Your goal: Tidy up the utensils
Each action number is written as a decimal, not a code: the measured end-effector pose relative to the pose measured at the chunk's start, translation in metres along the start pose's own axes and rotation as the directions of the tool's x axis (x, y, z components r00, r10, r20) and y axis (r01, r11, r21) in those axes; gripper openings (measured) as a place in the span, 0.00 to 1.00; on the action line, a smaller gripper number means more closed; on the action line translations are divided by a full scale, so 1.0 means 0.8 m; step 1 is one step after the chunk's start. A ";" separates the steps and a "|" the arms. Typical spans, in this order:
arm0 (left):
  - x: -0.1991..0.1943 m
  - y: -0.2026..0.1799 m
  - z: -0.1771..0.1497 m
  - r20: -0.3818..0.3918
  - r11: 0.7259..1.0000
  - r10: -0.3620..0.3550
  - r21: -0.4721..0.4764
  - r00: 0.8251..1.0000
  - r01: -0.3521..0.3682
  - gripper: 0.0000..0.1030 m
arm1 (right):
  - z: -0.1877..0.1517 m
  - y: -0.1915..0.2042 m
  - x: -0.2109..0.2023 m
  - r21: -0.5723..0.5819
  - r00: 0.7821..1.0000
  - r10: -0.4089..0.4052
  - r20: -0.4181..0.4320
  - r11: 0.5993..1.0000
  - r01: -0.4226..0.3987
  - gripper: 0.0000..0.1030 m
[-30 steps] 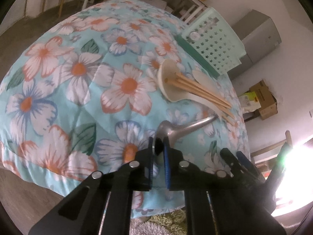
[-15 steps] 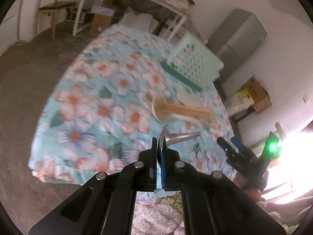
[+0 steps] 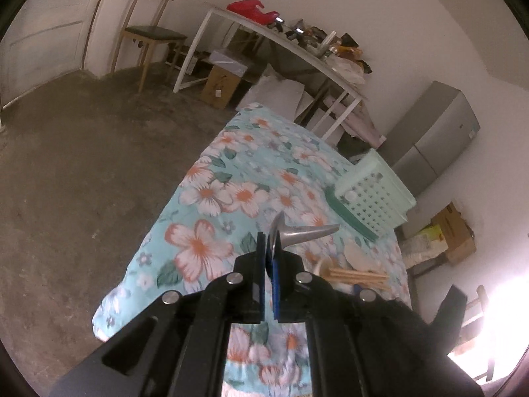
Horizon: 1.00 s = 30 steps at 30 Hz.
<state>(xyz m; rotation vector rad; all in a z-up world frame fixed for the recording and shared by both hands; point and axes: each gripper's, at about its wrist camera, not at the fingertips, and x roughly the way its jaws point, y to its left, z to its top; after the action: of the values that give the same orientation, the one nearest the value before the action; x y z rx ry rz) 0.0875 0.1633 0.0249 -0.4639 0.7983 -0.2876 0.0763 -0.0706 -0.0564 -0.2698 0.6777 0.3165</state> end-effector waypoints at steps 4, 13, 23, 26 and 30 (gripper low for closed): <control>0.020 0.010 0.012 -0.015 1.000 0.012 0.000 1.000 -0.012 0.02 | 0.000 0.021 0.025 -0.070 0.998 -0.043 -0.047 0.997 0.040 0.20; 0.050 0.023 0.024 -0.054 0.999 0.047 -0.005 0.997 -0.047 0.02 | 0.003 0.033 0.053 -0.145 0.987 -0.138 -0.087 0.982 0.124 0.09; 0.053 0.024 0.036 -0.027 0.995 0.099 0.007 0.995 -0.098 0.02 | 0.028 -0.002 0.045 -0.028 0.997 -0.046 -0.067 0.999 0.045 0.03; 0.052 0.019 0.041 -0.013 0.994 0.109 0.016 0.994 -0.109 0.02 | 0.044 -0.037 0.024 0.110 0.996 0.092 -0.017 0.990 -0.089 0.03; 0.048 0.007 0.046 0.014 0.994 0.109 0.031 0.994 -0.109 0.02 | 0.055 -0.094 -0.002 0.300 0.952 0.290 0.094 0.904 -0.305 0.02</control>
<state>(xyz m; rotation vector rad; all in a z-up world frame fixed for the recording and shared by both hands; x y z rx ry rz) 0.1409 0.1627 0.0208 -0.3906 0.8031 -0.1956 0.1277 -0.1247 -0.0118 0.1467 0.7115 0.4998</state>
